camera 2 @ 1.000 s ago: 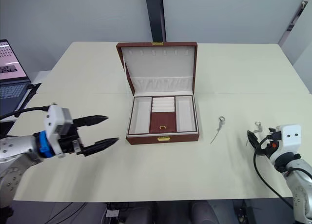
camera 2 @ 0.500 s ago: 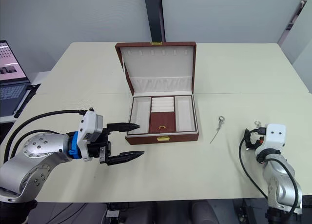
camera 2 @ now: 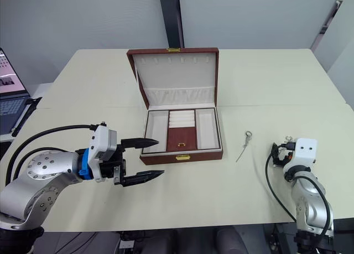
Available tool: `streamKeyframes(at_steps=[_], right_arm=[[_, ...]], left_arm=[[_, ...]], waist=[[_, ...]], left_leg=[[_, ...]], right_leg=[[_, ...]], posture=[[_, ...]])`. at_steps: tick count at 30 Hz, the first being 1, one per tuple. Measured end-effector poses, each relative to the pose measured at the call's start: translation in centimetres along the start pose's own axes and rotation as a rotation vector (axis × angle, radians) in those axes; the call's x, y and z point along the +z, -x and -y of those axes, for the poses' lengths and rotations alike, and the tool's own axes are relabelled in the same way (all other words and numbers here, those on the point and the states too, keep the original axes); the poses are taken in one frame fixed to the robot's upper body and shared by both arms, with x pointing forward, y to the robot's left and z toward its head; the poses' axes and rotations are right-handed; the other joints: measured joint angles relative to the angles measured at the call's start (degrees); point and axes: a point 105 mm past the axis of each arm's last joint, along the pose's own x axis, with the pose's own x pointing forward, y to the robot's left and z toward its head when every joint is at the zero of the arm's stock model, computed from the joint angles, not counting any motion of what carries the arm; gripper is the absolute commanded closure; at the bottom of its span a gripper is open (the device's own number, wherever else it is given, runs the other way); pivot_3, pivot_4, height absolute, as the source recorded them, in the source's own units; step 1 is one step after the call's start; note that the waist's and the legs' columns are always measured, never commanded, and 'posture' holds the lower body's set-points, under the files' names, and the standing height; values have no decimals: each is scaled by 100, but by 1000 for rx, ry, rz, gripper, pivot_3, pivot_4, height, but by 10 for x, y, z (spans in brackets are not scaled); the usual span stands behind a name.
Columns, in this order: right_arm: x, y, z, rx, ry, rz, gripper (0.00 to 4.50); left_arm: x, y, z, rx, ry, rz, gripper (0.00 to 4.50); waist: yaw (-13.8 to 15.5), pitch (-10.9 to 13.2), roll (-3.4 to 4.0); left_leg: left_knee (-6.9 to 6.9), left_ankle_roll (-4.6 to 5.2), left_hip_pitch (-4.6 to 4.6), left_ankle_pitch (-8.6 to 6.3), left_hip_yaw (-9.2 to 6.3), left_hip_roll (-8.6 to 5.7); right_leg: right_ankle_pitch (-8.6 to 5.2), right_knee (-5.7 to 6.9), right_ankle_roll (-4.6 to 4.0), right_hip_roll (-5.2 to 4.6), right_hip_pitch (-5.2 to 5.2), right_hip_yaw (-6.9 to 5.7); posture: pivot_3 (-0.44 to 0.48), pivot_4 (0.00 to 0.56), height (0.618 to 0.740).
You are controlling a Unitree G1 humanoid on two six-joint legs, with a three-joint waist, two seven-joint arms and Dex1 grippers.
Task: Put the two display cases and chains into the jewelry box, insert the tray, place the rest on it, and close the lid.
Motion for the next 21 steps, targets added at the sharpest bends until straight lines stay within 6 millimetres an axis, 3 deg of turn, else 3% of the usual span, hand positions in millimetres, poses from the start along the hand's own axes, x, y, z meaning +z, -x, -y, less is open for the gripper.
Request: streamKeyframes(at_steps=[6, 19, 21], right_arm=[[-7, 0, -6, 31, 32, -42, 2040], [-14, 0, -1, 8, -26, -69, 4267], [-14, 0, 0, 6, -31, -68, 4375]], left_arm=[[0, 0, 0, 8, -8, 5, 0], [8, -5, -6, 35, -13, 11, 0], [11, -8, -6, 32, -15, 13, 0]], waist=[[14, -34, -36], [99, -82, -93], [99, -83, -94]], left_leg=[[0, 0, 0, 0, -12, -2], [0, 1, 0, -1, -18, -3], [0, 1, 0, -1, -19, -3]], right_leg=[[0, -5, 0, 0, 9, -4], [0, -12, 0, -1, 15, -9], [0, -12, 0, -1, 15, -8]], posture=[[0, 150, 740], [0, 150, 740], [0, 150, 740]])
